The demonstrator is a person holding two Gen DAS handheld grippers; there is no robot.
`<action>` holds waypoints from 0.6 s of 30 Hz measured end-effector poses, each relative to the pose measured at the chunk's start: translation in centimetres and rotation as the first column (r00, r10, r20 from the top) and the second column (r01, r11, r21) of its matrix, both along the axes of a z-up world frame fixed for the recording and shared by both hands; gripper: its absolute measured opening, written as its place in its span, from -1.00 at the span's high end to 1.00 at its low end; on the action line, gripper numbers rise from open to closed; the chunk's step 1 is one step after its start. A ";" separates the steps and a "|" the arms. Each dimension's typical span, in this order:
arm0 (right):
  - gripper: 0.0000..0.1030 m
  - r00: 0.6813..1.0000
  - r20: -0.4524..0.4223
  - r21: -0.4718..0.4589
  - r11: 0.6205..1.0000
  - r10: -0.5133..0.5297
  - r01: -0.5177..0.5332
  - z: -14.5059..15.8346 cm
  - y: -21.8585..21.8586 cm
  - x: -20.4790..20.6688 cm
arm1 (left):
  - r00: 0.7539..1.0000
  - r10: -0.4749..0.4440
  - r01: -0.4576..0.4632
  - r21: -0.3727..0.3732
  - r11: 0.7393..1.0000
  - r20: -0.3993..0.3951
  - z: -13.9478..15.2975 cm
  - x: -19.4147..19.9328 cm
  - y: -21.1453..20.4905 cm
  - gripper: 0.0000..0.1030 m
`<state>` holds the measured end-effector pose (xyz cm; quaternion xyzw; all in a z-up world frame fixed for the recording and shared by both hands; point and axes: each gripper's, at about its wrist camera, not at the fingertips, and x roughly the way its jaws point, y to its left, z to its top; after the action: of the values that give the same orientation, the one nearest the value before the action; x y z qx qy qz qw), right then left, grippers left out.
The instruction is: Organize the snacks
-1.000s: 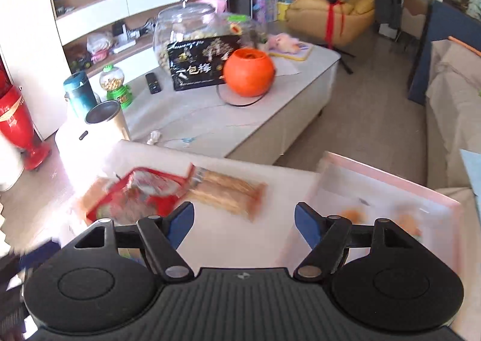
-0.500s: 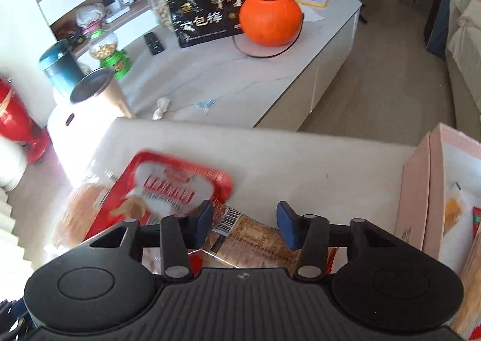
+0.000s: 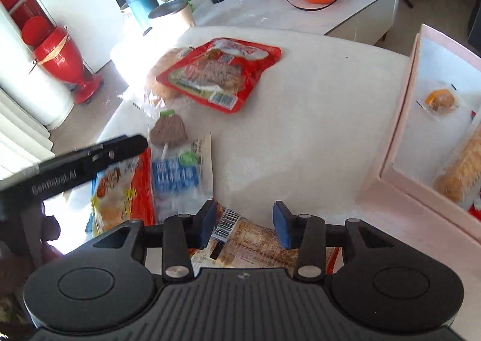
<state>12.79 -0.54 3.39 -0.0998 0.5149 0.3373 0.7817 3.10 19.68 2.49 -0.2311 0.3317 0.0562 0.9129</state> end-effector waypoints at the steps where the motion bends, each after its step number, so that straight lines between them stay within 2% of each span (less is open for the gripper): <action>1: 0.11 0.999 0.041 0.000 1.000 0.007 -0.007 -0.1 -0.7 -1.1 | 1.000 -0.020 0.021 0.027 0.999 -0.013 0.1 0.6 -0.6 0.27; 3: -0.06 0.995 0.104 -0.007 1.000 0.014 -0.013 -0.2 -1.8 -2.8 | 0.999 -0.022 0.025 0.069 0.997 -0.046 0.2 1.9 -1.4 0.26; 6: -0.22 0.987 0.163 0.022 1.000 -0.018 0.015 -0.3 -3.9 -4.9 | 0.997 0.007 0.000 0.093 0.996 -0.076 0.5 3.6 -1.8 0.25; 9: -0.31 0.973 0.226 0.036 0.998 -0.053 0.046 -0.5 -5.7 -6.6 | 0.992 0.018 0.002 0.155 0.988 -0.129 0.3 6.2 -2.4 0.23; 10: -0.34 0.966 0.251 0.034 0.998 -0.063 0.056 -0.7 -6.2 -7.0 | 0.989 0.020 0.007 0.183 0.983 -0.144 0.1 6.9 -2.6 0.13; 12: -0.37 0.952 0.296 0.031 0.997 -0.079 0.073 -0.8 -7.2 -7.9 | 0.988 0.012 0.024 0.226 0.974 -0.156 0.1 7.7 -3.2 0.11; 14: -0.38 0.936 0.338 0.030 0.995 -0.097 0.093 -0.9 -8.4 -8.6 | 0.985 -0.023 0.065 0.247 0.967 -0.172 0.2 7.9 -4.1 0.14; 18: -0.47 0.902 0.406 0.038 0.989 -0.147 0.144 -1.1 -11.1 -9.5 | 0.969 -0.174 0.206 0.180 0.962 -0.176 -0.3 7.0 -6.8 0.16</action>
<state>3.29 -11.62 2.25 -0.1264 0.3455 0.2517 0.8952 10.07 12.87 2.16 -0.1017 0.4168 0.0188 0.9031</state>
